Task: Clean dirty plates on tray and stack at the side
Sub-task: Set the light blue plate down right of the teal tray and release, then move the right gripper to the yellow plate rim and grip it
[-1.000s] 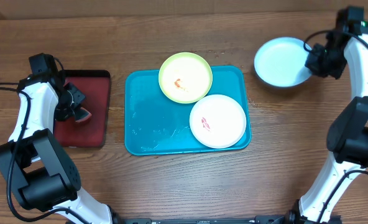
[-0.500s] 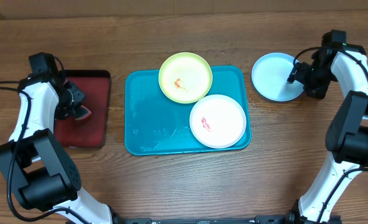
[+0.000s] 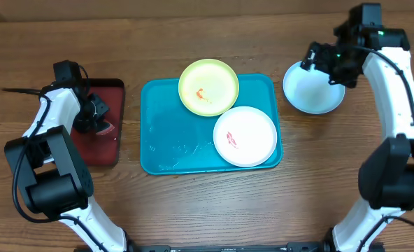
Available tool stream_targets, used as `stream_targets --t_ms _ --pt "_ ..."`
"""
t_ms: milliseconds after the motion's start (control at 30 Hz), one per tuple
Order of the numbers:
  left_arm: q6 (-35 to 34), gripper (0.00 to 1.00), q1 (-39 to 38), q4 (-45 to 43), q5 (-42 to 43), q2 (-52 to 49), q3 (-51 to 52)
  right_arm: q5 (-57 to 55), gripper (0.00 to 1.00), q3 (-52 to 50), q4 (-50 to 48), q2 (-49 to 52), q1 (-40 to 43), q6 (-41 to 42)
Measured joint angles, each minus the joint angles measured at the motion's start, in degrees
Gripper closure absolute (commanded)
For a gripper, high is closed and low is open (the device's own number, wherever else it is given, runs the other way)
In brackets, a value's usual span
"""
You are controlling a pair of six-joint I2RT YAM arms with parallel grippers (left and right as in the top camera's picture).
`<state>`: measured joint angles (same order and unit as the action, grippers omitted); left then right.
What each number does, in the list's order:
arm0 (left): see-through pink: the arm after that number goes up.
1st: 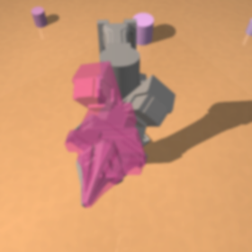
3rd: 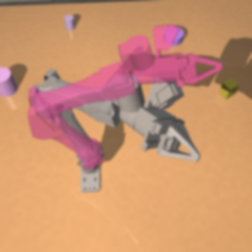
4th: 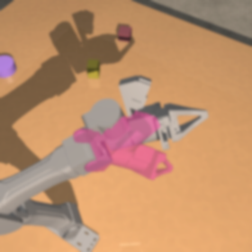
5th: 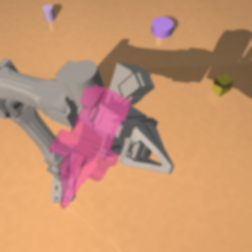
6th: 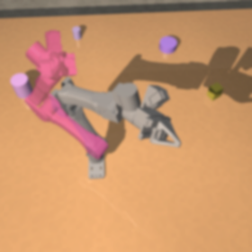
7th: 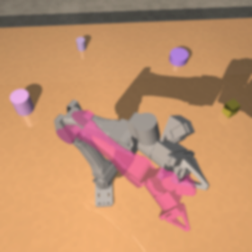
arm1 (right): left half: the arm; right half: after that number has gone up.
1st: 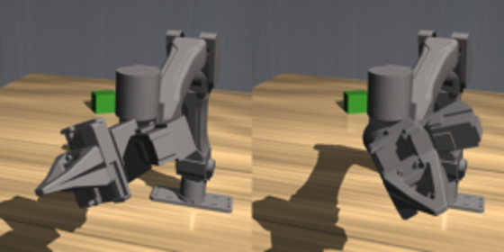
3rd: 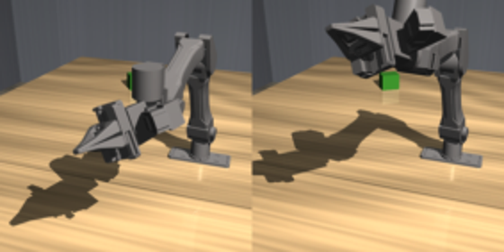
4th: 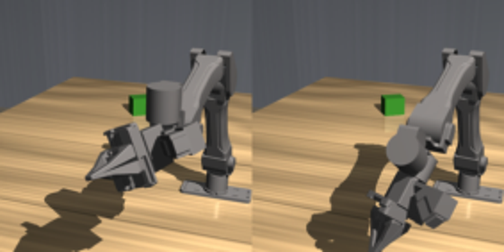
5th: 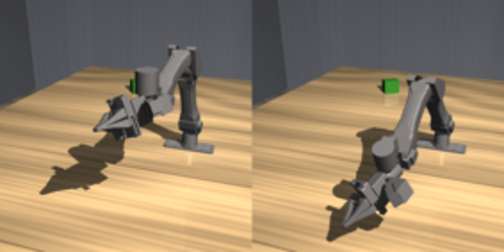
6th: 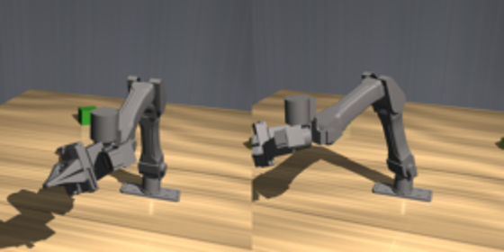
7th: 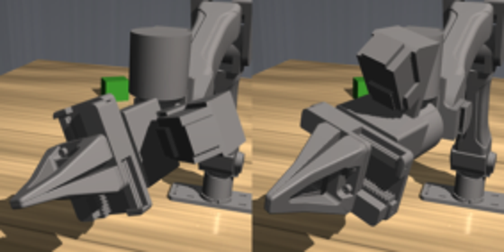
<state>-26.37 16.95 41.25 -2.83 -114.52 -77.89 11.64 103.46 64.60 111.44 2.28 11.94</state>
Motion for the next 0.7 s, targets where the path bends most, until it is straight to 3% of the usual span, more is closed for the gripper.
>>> stream_targets --t_ms 233,500,700 --pt "0.0 0.96 0.0 0.8 -1.6 -0.3 -0.2 0.2 0.0 0.1 -2.5 -0.9 -8.7 -1.4" --pt "0.0 0.96 0.3 12.7 -3.3 0.2 -8.3 -0.1 0.0 0.1 -7.6 -0.9 -15.4 -2.1" --pt "0.0 0.96 0.3 16.8 -3.3 5.6 -11.5 -3.0 0.0 -1.4 -11.7 0.2 -17.8 -1.6"
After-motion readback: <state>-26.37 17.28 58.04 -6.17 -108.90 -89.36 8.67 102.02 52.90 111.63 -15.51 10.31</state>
